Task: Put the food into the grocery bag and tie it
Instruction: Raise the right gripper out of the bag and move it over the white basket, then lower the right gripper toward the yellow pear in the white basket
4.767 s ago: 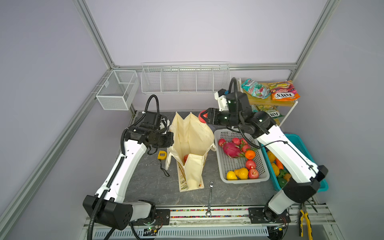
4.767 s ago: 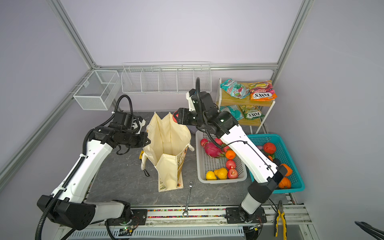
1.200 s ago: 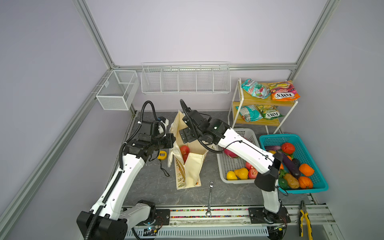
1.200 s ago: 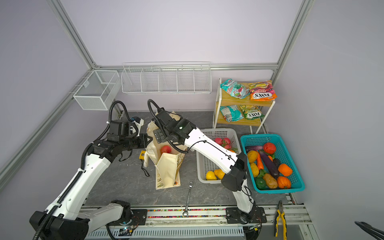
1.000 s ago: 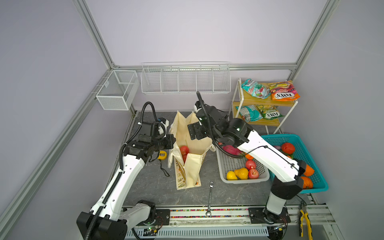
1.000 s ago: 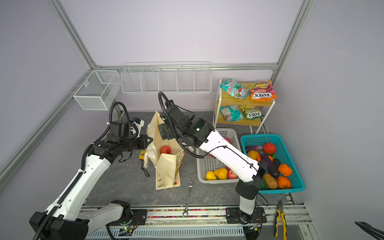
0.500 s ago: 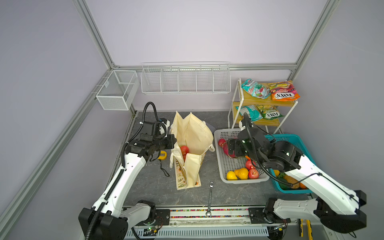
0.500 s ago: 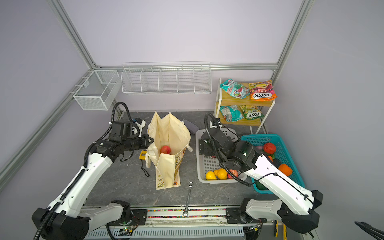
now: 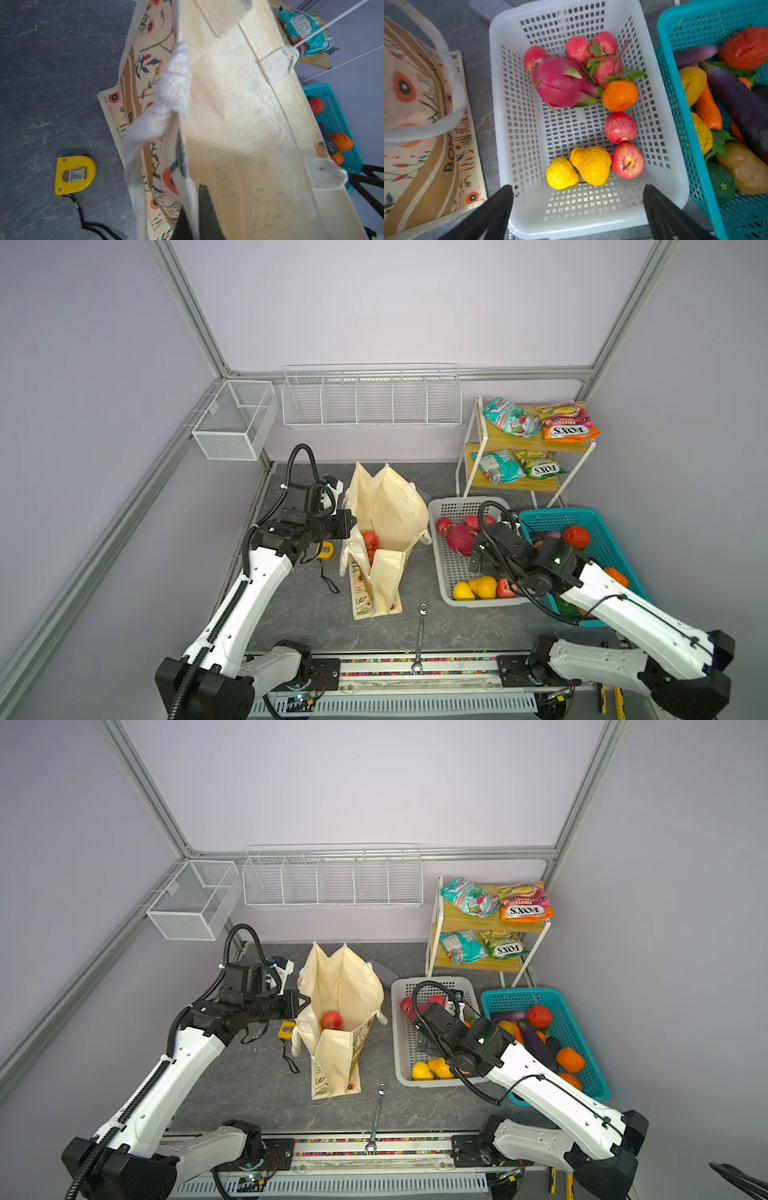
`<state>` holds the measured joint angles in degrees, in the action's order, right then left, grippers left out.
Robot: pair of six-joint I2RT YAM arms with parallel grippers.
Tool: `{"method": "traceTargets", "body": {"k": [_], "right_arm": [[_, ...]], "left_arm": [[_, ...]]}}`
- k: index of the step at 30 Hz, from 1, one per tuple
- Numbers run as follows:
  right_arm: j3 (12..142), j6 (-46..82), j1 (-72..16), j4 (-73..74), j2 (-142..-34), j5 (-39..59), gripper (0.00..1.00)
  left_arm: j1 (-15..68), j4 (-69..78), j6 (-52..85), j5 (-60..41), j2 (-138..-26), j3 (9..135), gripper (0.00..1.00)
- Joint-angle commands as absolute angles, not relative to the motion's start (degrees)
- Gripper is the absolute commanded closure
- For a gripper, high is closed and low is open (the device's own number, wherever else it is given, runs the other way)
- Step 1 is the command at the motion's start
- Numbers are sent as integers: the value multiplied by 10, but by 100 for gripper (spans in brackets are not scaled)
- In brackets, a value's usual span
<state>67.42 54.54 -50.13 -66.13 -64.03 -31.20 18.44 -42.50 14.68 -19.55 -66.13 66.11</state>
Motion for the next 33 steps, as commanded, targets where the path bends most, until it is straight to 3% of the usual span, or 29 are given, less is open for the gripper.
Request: {"method": "traceTargets", "body": {"k": [1,14,33], "right_arm": [[663,592,-491,-682,-662,-303,2],[649,608,-441,-641,-710,-261,3],[590,807,-408,-613,-745,-273,4]], "left_arm": [[189,-430,132,-208,-658,655,100],[190,-406,121,-239,-646,637,100],[209,-400,124,-203,-632,649,100]]}}
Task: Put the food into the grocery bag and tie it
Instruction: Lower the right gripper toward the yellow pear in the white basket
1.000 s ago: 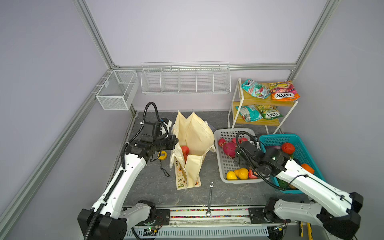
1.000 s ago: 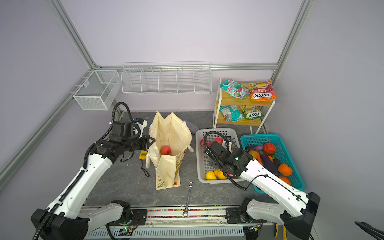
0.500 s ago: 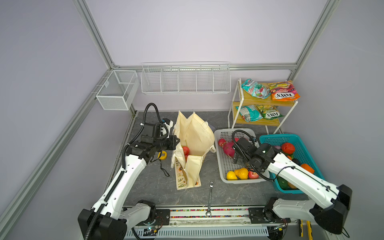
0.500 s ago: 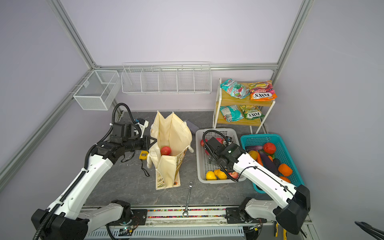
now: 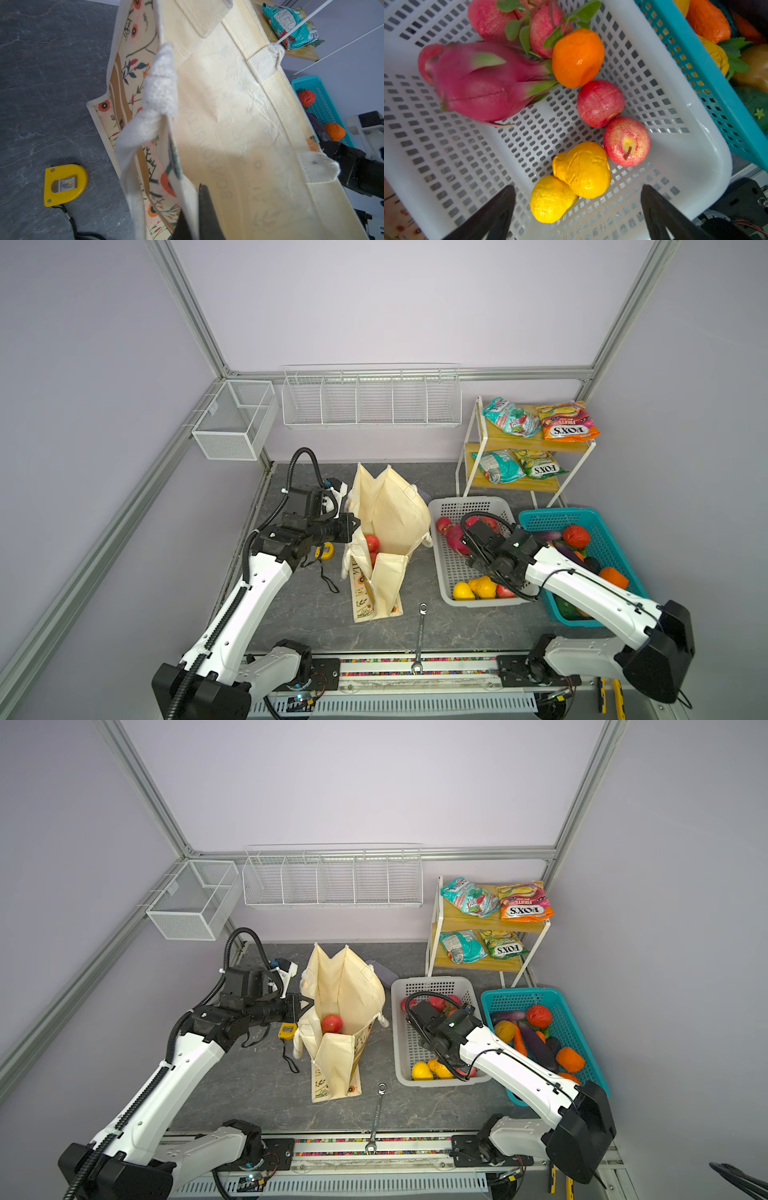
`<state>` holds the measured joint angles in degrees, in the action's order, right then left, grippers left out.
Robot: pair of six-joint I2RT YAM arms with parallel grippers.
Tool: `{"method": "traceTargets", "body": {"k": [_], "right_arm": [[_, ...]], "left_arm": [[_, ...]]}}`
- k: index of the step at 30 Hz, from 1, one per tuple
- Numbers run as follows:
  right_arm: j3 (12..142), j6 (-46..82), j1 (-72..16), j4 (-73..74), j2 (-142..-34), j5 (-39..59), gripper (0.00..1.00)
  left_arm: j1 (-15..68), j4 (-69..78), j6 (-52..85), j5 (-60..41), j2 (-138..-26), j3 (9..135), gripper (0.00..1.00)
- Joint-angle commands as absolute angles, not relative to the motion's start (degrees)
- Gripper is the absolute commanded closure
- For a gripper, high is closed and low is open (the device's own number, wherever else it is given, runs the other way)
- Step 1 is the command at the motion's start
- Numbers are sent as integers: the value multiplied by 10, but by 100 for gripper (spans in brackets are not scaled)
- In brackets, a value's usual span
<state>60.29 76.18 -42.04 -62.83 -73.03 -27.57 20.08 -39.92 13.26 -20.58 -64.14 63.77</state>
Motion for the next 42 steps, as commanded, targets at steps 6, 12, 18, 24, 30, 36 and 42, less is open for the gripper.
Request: {"method": "traceTargets", "body": {"k": [6,12,18,24,30,36,42], "right_arm": [[582,810,-384,-573,-788,-241,4],[579,819,-376,-560,-825,-221,4],[547,854,-376,-553,-820,-202,9],[531,886,-376,-553,-824,-192,10],[526,905,-376,-553,-829,-193,10],[521,914,-376,-553,-836,-192,11],[516,927,-376,-556,-838,-204,11]], "left_arm": [[214,-401,120,-196,-633,651,100],[214,-414,103,-189,-633,659,100],[214,-400,100,-177,-621,643,100],[214,-395,98,-175,-623,635,100],[214,-393,92,-176,-630,629,100],[214,-390,89,-175,-627,623,100],[214,-390,87,-174,-623,621,100]]}}
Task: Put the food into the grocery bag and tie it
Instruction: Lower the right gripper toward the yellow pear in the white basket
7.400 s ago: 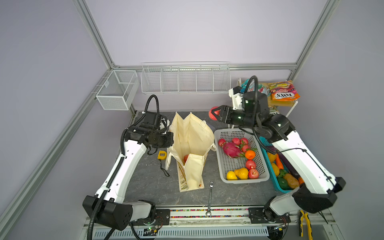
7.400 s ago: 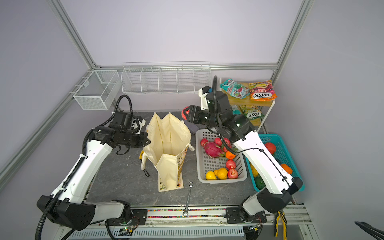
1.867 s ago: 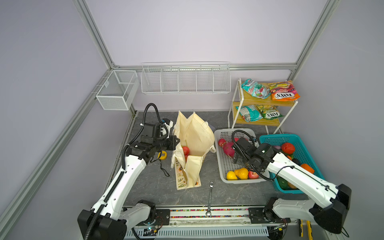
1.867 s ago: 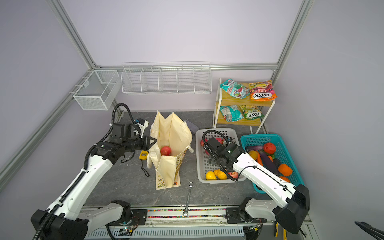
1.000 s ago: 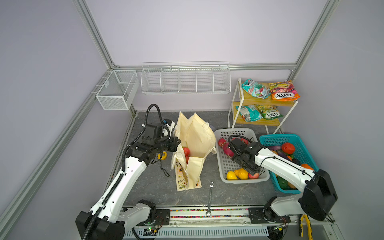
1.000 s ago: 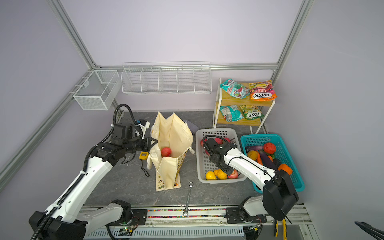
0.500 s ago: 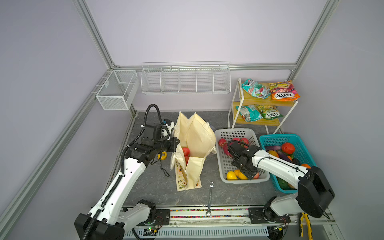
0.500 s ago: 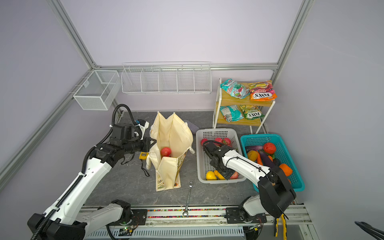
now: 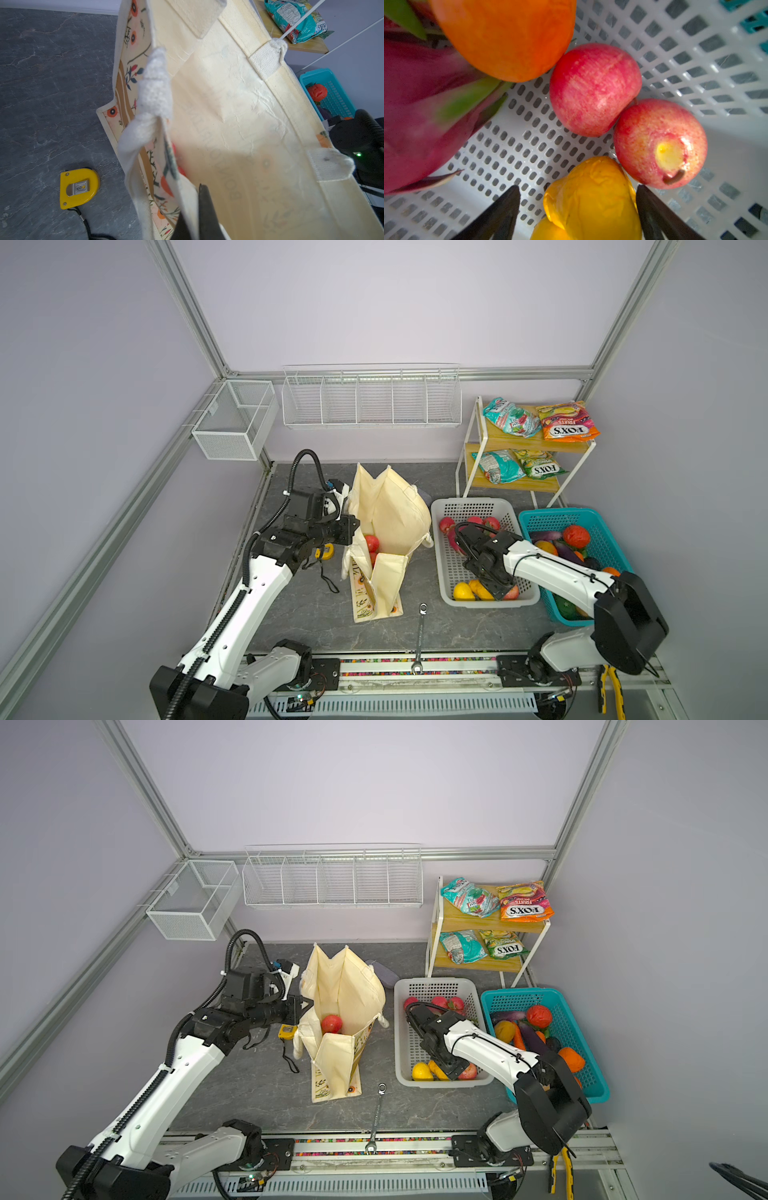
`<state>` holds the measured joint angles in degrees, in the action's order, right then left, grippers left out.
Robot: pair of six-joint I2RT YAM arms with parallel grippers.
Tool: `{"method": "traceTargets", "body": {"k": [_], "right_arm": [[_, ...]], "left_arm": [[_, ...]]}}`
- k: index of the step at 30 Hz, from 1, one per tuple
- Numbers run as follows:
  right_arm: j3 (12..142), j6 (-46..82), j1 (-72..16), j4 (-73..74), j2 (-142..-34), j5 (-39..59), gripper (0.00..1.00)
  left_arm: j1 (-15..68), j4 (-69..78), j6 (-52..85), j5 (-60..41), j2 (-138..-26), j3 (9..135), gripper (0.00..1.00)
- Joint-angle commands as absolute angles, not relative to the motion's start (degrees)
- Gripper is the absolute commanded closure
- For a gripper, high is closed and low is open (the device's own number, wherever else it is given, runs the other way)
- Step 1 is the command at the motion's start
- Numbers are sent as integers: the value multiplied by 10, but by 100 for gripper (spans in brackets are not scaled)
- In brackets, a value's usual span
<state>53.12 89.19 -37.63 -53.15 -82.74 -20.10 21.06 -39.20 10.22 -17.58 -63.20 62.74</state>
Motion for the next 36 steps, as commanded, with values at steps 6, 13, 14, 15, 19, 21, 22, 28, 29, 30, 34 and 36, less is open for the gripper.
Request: {"method": "traceTargets", "body": {"k": [6,13,14,15,19,21,22,28,29,30,34,36], "right_arm": [[520,922,-375,-553,-853,-221,6],[524,919,-375,-534,-869,-226,2],[524,918,-375,-534,-873,-226,3],[526,915,-374,-533,-875,-226,4],[531,907,-374,-532,-879,-227,9],[532,905,-375,-531,-877,-229,12],[533,904,-374,-531,-875,-229,13],[544,893,-375,-543,-864,-245,21],[544,892,-377,-544,-860,-247,22],[543,890,-377,-544,-856,-248,25],[539,881,-381,-537,-833,-255,41],[538,875,-384,-535,-819,-260,45]], "left_arm": [[214,-388,85,-171,-616,618,100],[214,-388,84,-173,-615,618,100],[213,-388,84,-172,-614,617,100],[213,-389,83,-170,-613,618,100],[212,-389,83,-169,-610,618,100],[212,-389,82,-169,-609,617,100],[212,-389,82,-169,-609,617,100],[209,-387,82,-169,-608,617,100],[209,-388,82,-169,-607,617,100],[208,-387,81,-169,-607,616,100],[207,-388,82,-169,-605,615,100],[207,-387,82,-170,-605,615,100]]}}
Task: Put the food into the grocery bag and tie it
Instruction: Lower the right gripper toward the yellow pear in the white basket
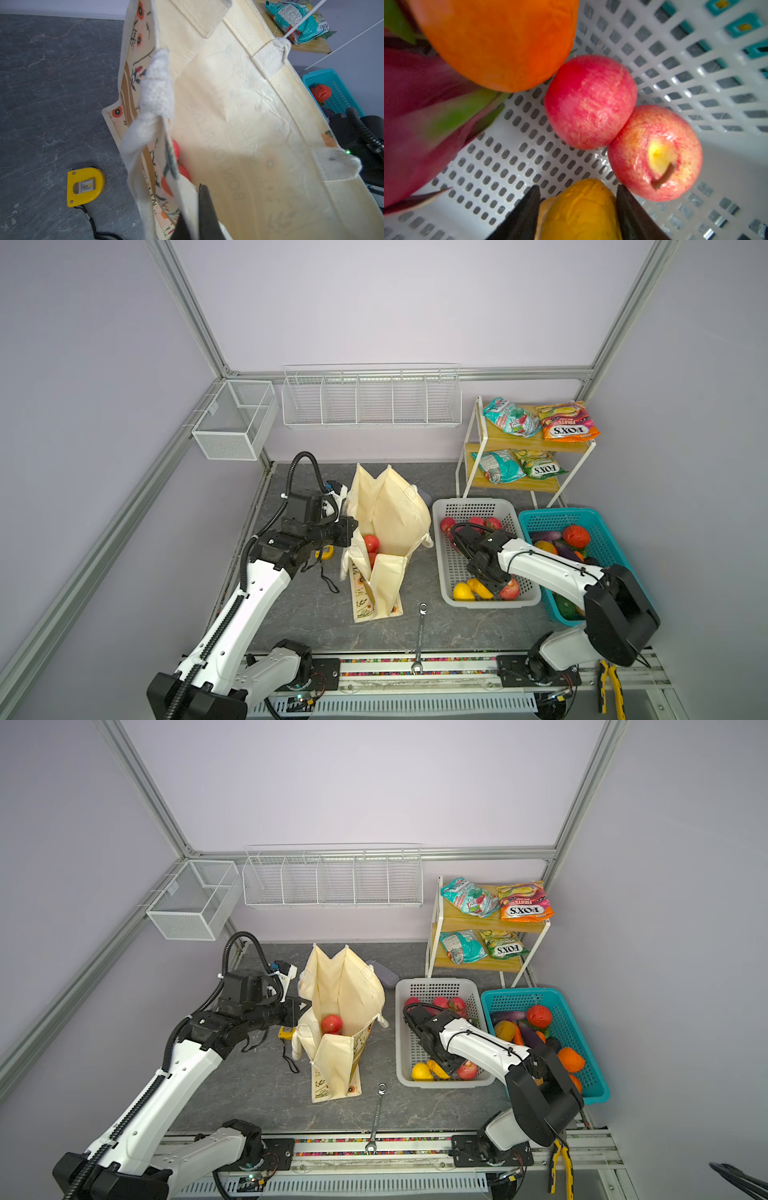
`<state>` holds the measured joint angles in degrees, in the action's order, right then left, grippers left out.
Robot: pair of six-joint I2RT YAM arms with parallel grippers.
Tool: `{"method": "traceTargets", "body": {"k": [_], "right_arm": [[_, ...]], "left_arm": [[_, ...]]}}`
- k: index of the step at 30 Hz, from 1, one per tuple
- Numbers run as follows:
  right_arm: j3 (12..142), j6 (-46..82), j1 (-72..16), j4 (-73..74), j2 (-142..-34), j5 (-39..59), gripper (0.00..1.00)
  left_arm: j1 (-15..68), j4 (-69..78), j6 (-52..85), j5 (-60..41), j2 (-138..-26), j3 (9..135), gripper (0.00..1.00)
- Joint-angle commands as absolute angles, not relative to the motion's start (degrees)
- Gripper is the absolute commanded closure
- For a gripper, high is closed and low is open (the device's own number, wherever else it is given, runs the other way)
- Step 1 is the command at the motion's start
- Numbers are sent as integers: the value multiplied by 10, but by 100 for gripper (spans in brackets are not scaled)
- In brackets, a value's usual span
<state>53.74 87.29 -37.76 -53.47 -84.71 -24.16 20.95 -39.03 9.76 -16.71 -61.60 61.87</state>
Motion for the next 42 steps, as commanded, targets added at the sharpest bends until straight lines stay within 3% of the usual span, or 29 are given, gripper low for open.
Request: {"method": "traceTargets", "body": {"k": [1,13,19,25,42], "right_arm": [[539,875,-385,-537,-814,-262,45],[589,841,-409,-609,-747,-325,46],[602,855,-412,-652,-747,-314,20],[587,864,-422,-651,-761,-272,7],[549,907,-428,-581,-836,-188,5]], "left_arm": [[207,-386,82,-171,-605,615,100],[207,-384,81,-171,-605,613,100],[206,-383,81,-171,-605,613,100],[205,-383,82,-173,-606,613,100],[202,-382,82,-172,-602,612,100]]}}
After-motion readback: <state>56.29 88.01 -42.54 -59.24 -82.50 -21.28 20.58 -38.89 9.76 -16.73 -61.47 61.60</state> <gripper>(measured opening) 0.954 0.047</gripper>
